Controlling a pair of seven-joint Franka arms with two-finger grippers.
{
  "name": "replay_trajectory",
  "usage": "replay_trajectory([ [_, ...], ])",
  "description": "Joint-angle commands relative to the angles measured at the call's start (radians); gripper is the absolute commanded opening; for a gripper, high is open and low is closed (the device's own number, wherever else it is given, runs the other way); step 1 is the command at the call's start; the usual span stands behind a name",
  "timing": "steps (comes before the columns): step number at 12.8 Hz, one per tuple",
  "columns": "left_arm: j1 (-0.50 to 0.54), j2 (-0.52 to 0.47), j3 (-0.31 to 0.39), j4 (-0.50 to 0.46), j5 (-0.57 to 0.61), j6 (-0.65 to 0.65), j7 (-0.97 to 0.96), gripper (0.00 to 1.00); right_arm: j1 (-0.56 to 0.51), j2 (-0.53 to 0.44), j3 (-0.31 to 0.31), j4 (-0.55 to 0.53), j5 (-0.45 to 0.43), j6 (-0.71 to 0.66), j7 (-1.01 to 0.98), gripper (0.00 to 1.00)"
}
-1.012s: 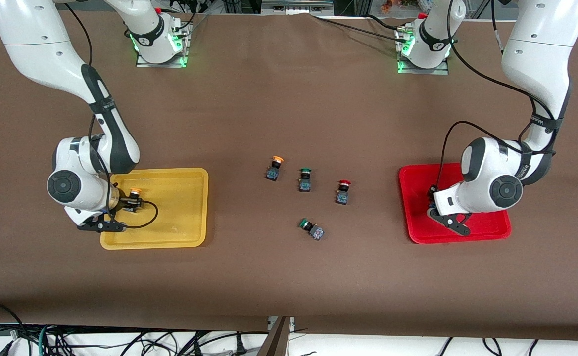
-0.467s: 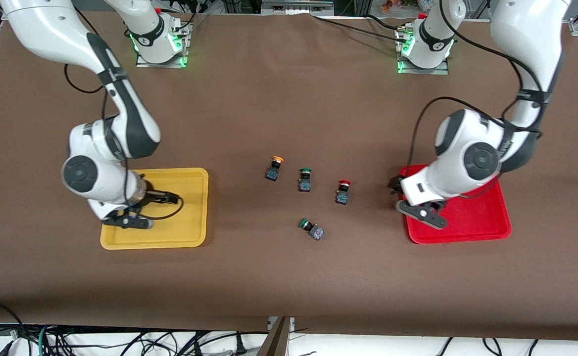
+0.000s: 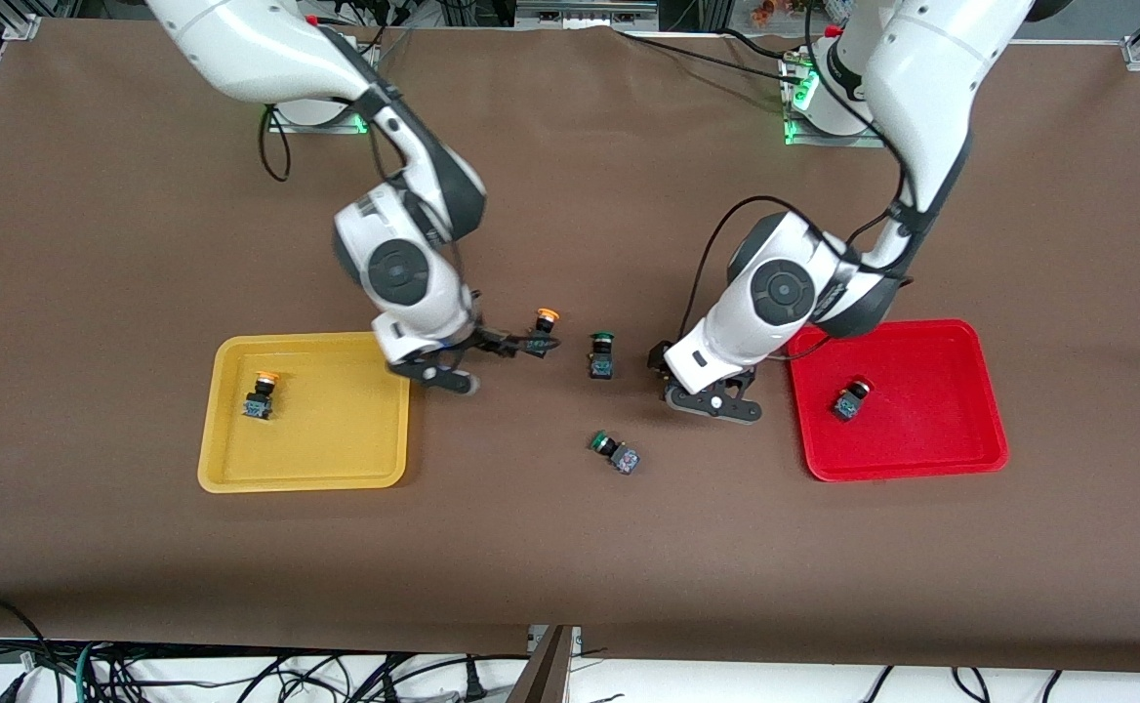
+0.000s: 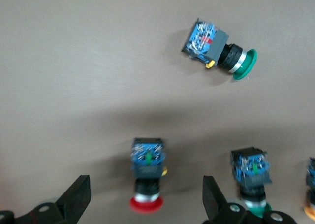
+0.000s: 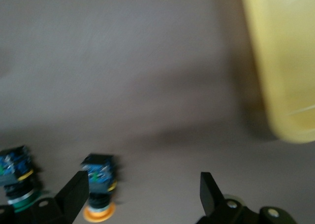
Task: Place red and yellow buttons in trays
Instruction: 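Open both grippers and reach them to the remaining orange and red buttons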
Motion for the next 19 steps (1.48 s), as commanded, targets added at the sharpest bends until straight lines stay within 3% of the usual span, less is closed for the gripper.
replay_trajectory([
  [1,-0.009,0.051,0.014,0.009,0.107,0.054,-0.023,1.0,0.075,0.038,-0.025,0.011,-0.005,0.037,0.064,1.0],
  [8,-0.023,0.084,0.011,-0.002,0.163,0.057,-0.023,1.0,0.11,0.101,-0.026,0.011,-0.015,0.152,0.094,1.0],
  [9,-0.023,0.084,0.011,-0.002,0.163,0.057,-0.023,0.95,0.112,0.113,-0.028,0.011,-0.037,0.175,0.095,1.0],
  [10,-0.024,0.085,0.011,-0.002,0.163,0.057,-0.021,0.68,0.112,0.121,-0.028,0.011,-0.046,0.189,0.095,1.0],
  [11,-0.029,0.085,0.011,-0.002,0.163,0.057,-0.023,0.42,0.112,0.126,-0.028,0.011,-0.048,0.201,0.095,0.93],
  [12,-0.03,0.085,0.011,-0.002,0.163,0.057,-0.023,0.21,0.112,0.126,-0.029,0.011,-0.048,0.206,0.095,0.66],
  [13,-0.027,0.085,0.011,0.001,0.163,0.057,-0.021,0.07,0.109,0.126,-0.028,0.011,-0.046,0.207,0.095,0.34],
  [14,-0.015,0.084,0.011,0.001,0.163,0.056,-0.012,0.0,0.109,0.126,-0.028,0.011,-0.046,0.207,0.095,0.13],
  [15,-0.012,0.081,0.011,-0.001,0.163,0.05,-0.012,0.0,0.106,0.124,-0.029,0.012,-0.048,0.207,0.092,0.0],
  [19,0.036,-0.008,0.01,0.013,0.163,-0.097,-0.009,0.0,0.069,0.083,-0.069,0.029,-0.061,0.178,0.04,0.0],
])
